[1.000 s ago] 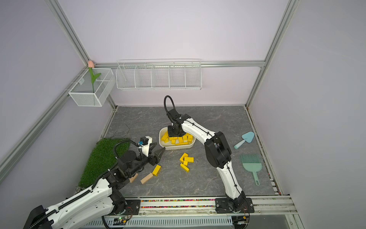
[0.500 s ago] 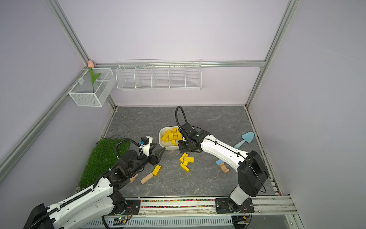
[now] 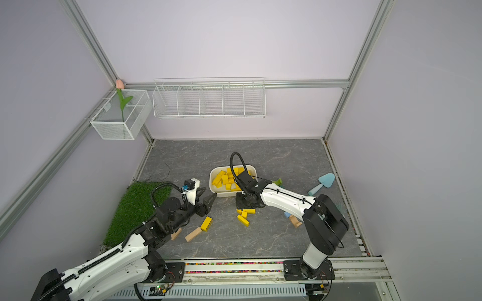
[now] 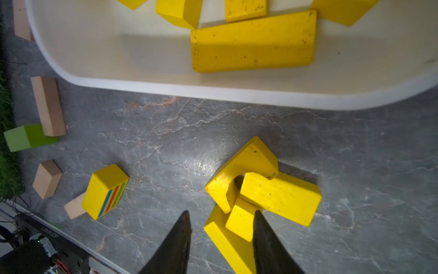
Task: Pick out the yellow building blocks
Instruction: Pick up the building block from the center of the board.
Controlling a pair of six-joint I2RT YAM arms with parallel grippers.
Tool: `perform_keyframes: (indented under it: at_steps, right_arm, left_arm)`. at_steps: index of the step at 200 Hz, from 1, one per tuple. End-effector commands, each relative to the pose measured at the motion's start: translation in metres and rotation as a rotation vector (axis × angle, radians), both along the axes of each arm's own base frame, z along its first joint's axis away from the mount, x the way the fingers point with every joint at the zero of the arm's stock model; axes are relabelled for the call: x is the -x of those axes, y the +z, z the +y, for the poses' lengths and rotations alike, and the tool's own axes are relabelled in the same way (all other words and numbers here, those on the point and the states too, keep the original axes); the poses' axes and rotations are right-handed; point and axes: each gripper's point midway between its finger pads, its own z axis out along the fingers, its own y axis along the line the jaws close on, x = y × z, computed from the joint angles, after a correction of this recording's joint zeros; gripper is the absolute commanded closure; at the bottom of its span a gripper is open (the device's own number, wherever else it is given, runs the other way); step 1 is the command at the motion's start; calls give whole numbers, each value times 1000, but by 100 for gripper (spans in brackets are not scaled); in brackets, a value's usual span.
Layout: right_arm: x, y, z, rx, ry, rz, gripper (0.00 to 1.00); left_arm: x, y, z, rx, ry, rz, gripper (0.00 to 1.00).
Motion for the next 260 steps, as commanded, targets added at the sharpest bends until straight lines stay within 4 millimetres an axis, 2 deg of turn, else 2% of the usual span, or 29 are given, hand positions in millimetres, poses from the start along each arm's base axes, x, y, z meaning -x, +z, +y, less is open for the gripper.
perform_keyframes:
  at_steps: [1,30,64,141,157,209,260]
  right_arm:
    - [-2,-8,11,-26,-93,59,56]
    - [-5,-22,13,1,-158,105,58]
    - [-6,-34,4,72,-223,131,61]
    - [-1,-38,-17,162,-252,130,77]
    - [1,-38,-20,166,-253,128,78]
    - [10,-22,-31,169,-239,87,82]
    - [13,12,-38,161,-207,-2,89]
  left_arm:
    - [-2,8,3,25,18,-4,33]
    - [-2,8,4,29,17,-8,33]
    - [0,9,7,41,21,-14,32]
    - [0,10,10,51,23,-18,32]
    - [0,10,10,51,23,-18,32]
    - [0,10,10,53,23,-17,32]
    - [0,10,9,53,22,-15,32]
